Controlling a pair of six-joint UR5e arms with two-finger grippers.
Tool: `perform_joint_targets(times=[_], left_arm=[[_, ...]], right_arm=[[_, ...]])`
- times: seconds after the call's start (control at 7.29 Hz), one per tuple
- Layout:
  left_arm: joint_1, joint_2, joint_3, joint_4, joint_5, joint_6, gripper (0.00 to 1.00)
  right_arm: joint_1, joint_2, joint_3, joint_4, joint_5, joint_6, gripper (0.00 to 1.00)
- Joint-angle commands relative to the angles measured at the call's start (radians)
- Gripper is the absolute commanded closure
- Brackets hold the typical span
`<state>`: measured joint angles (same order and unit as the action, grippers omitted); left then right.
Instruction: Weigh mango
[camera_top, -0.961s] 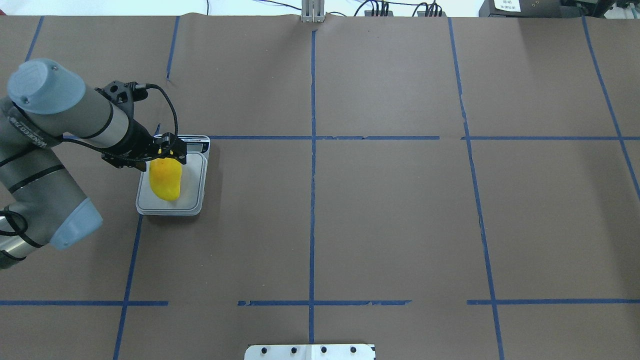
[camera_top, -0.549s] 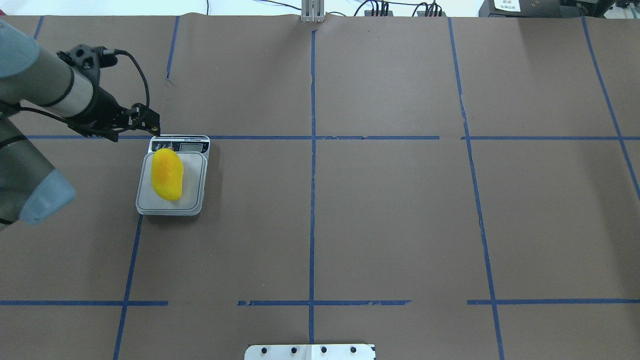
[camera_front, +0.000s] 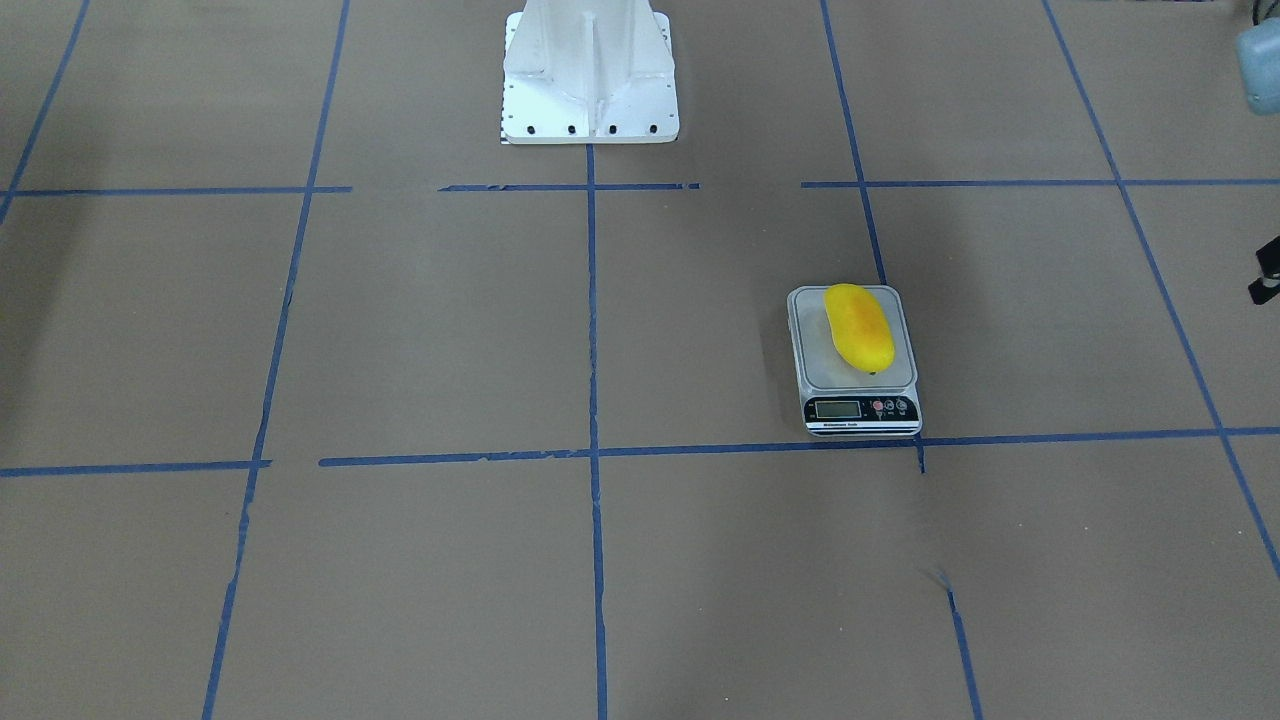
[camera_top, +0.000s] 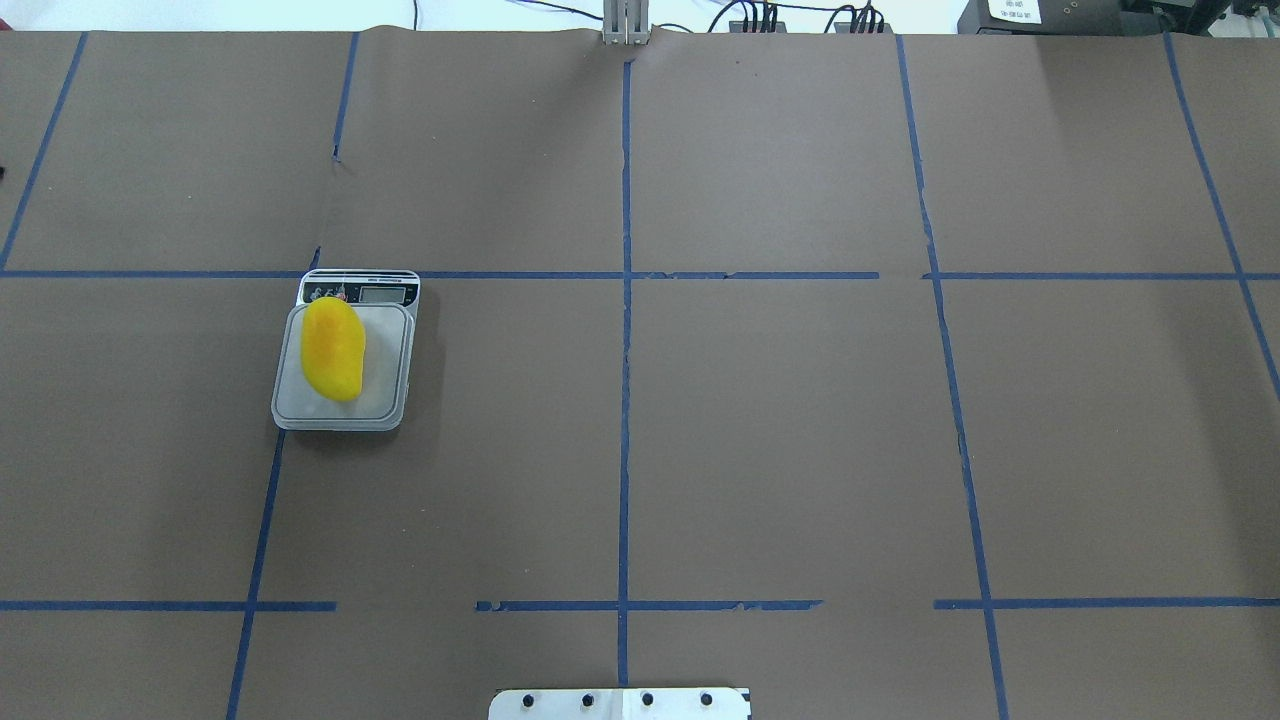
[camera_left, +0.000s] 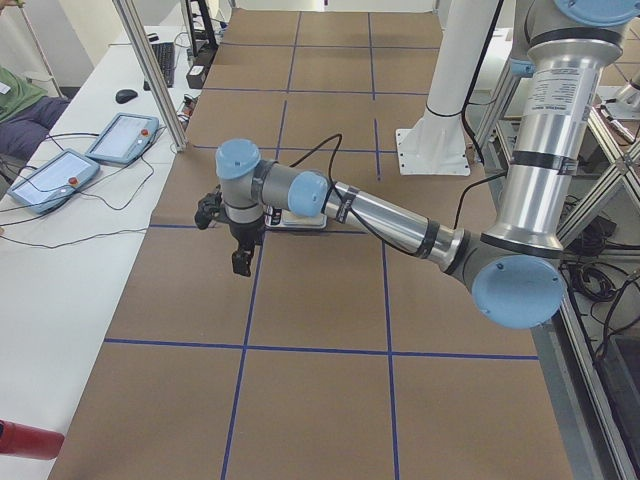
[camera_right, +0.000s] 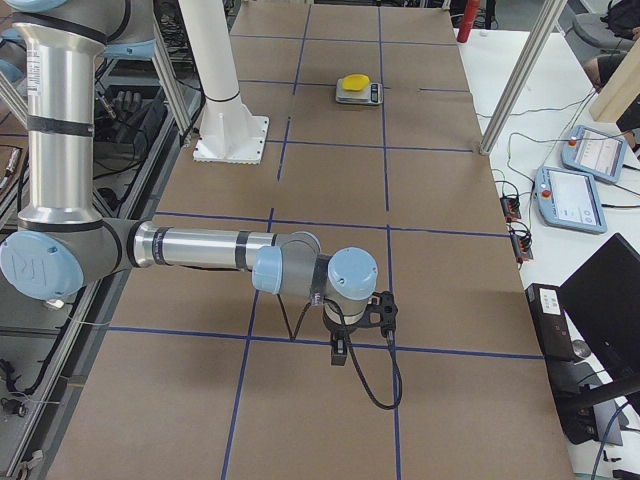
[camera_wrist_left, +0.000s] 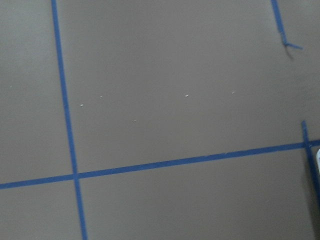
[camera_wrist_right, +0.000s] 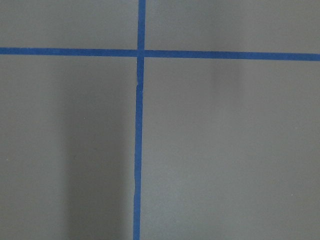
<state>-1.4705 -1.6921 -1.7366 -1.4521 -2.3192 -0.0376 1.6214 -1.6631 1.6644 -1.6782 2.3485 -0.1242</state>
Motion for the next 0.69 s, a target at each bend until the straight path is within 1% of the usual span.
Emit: perform_joint_targets(times=[0.0,0.55], left_arm=[[-0.063,0.046,0.127,0.003,-0.051,0.113,0.0],[-0.065,0.051,0.155,0.006,-0.049,0.111,0.0]], right_arm=[[0.0,-0.001,0.0,0.0,0.0,0.0,0.0],[0.0,0.0,0.0,0.0,0.0,0.0,0.0]])
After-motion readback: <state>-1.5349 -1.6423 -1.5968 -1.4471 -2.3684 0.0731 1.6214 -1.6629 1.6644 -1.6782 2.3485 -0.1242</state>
